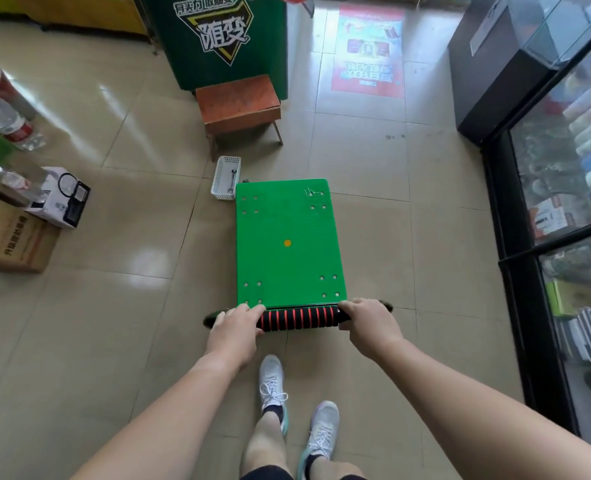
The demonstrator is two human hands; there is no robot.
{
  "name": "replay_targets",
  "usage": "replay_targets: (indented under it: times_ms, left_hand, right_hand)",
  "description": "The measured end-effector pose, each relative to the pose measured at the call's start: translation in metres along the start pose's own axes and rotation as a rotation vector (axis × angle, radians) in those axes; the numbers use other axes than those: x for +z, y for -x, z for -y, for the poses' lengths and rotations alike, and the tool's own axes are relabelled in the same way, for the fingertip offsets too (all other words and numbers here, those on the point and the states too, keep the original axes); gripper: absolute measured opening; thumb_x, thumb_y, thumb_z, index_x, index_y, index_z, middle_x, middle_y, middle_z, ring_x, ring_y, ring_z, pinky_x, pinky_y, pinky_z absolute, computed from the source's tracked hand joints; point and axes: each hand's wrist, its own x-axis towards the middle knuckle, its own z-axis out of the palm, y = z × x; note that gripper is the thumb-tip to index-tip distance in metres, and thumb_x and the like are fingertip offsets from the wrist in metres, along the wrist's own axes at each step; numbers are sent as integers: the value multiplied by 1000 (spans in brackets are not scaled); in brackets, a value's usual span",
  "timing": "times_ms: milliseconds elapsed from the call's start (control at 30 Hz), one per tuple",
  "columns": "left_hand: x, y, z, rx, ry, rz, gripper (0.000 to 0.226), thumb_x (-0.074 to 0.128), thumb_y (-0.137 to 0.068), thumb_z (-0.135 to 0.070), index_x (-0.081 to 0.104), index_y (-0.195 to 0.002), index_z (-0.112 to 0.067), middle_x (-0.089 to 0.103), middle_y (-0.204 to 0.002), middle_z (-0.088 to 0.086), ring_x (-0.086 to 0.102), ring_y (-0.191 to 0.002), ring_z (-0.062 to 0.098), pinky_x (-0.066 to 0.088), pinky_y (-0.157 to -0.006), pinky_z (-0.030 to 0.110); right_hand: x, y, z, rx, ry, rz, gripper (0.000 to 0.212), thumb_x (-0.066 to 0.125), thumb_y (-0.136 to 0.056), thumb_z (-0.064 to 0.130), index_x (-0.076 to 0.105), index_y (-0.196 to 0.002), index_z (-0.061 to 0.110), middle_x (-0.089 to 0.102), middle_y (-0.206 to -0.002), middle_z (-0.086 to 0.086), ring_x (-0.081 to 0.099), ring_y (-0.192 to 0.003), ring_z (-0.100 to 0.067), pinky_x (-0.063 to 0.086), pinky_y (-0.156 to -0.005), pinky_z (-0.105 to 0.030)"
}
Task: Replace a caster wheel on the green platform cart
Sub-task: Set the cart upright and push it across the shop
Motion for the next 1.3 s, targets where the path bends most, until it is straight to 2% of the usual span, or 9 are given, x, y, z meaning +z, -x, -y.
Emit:
replay_targets:
  times_ms: [200,333,467,600,800,1000,1167,1300]
  left_hand:
    - [39,48,-3,-8,32,-15,45,55,-104,-27,46,-148,-32,57,-132,-3,51,-129,22,29,-115,37]
    - [50,69,-4,-12,42,4,48,52,-106,-25,42,-152,-34,55,-137,-4,48,-133,22,23,-121,40]
    - [57,87,-1,25,43,35,49,54,-105,-22,44,-151,-35,55,-136,-5,50,-131,23,25,-123,43]
    - [70,93,6,31,52,-16,54,62,-98,-11,53,-146,-35,61,-129,-6,57,-122,25,32,-121,51]
    - [49,61,17,61,43,25,54,57,-100,-12,48,-146,-38,56,-133,-6,51,-126,24,25,-121,47]
    - [12,4,20,119,29,29,47,54,-105,-26,44,-150,-36,56,-129,-4,52,-121,24,33,-113,40]
    - [-15,-47,21,114,52,4,46,55,-104,-19,47,-147,-33,58,-126,-1,51,-119,27,32,-116,49]
    - [-42,-86,24,134,70,-5,40,54,-106,-21,49,-144,-31,57,-122,1,50,-116,29,30,-117,53]
  right_hand:
    - [25,50,-4,-11,-3,45,24,61,-94,30,63,-118,24,68,-119,0,58,-111,-27,48,-89,-34]
    - [30,72,0,-34,27,72,19,58,-96,28,62,-113,21,67,-113,-2,58,-106,-27,43,-85,-34]
    - [30,87,2,-68,85,140,14,56,-95,27,60,-106,19,69,-108,-5,62,-101,-29,36,-72,-34]
    - [34,99,8,-58,69,137,18,55,-95,30,59,-110,21,68,-111,-2,63,-103,-27,32,-70,-32]
    - [32,81,17,12,33,103,19,54,-95,32,59,-111,23,68,-110,1,63,-103,-25,39,-73,-32]
    - [17,31,11,86,-21,-6,28,59,-91,26,63,-119,27,68,-107,3,60,-101,-25,49,-84,-34]
    - [-14,-21,13,104,-46,-20,20,62,-93,26,65,-113,23,67,-105,-1,60,-101,-25,51,-81,-35]
    - [-34,-60,14,119,-45,-52,20,61,-95,24,64,-114,22,66,-106,-2,59,-100,-25,48,-81,-34]
